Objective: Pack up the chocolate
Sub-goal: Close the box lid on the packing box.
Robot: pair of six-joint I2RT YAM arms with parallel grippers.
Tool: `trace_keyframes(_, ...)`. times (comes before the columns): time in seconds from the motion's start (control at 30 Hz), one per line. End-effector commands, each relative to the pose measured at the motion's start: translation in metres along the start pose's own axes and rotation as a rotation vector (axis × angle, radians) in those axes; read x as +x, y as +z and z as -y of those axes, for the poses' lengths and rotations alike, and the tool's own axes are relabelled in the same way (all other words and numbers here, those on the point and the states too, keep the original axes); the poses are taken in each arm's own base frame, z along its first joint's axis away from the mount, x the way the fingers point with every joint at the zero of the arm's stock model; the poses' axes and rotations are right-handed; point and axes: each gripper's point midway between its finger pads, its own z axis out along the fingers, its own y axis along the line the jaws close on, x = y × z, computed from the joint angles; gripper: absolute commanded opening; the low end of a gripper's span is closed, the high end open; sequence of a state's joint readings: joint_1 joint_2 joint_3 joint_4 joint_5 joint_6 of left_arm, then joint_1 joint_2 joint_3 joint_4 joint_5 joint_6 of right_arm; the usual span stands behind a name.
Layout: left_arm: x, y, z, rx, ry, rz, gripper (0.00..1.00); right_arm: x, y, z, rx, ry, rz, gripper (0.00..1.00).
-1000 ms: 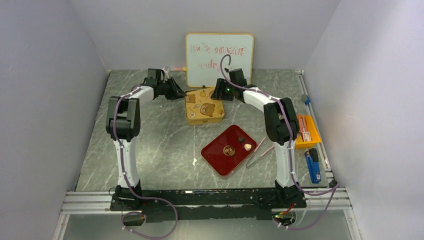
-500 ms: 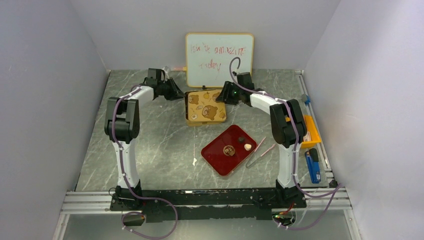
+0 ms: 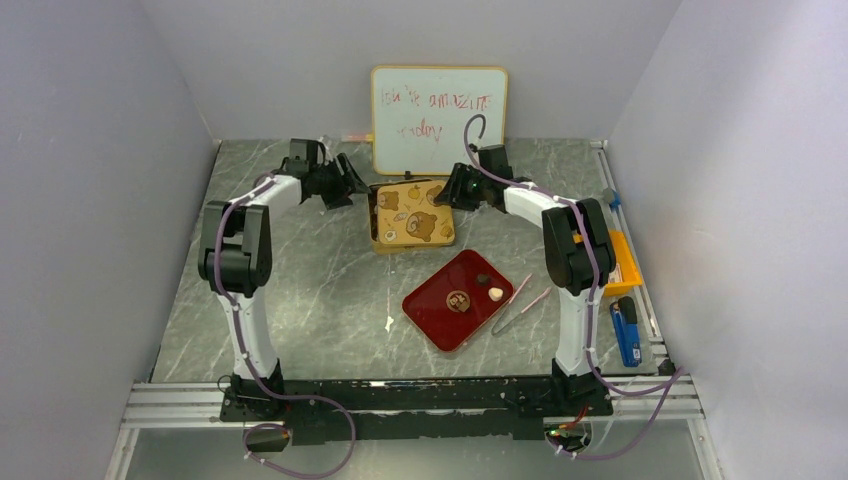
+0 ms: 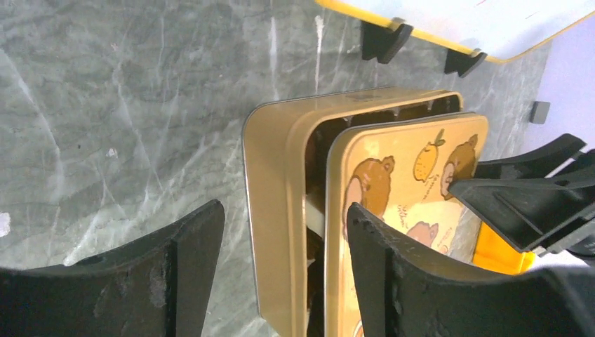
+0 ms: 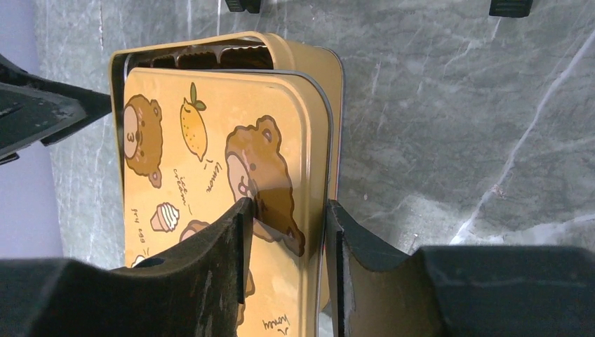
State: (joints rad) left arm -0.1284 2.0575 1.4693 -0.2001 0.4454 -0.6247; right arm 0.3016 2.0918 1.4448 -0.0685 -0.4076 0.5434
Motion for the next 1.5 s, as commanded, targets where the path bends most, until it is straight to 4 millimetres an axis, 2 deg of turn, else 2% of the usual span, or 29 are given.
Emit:
trace_keyframes(0.0,-0.033,-0.027,0.035,0.07,0.071,0.125,0.69,0.005,-0.001,0.022,0.084,0.005,-0.017,0.06)
trace_keyframes(0.1,-0.038,-0.033,0.042,0.091,0.084,0.151,0.69,0.001,-0.001,0.02,0.072,0.009,-0.008,0.0)
trace_keyframes(0.23,-0.039,-0.042,0.045,0.112,0.094,0.188,0.68,-0.007,-0.004,0.013,0.055,0.002,0.014,0.0)
trace_keyframes(0.37,-0.033,-0.047,0.04,0.114,0.084,0.199,0.68,-0.017,-0.01,0.005,0.032,-0.01,0.041,0.0)
trace_keyframes(0.83,-0.018,-0.067,0.038,0.15,0.073,0.247,0.68,-0.056,-0.05,-0.04,-0.162,-0.003,0.167,0.0)
trace_keyframes(1.2,-0.014,-0.08,0.041,0.153,0.07,0.271,0.68,-0.061,-0.064,-0.082,-0.386,0.005,0.168,0.0)
trace_keyframes(1.47,-0.012,-0.084,0.043,0.159,0.054,0.276,0.68,-0.065,-0.069,-0.098,-0.477,0.012,0.163,0.0)
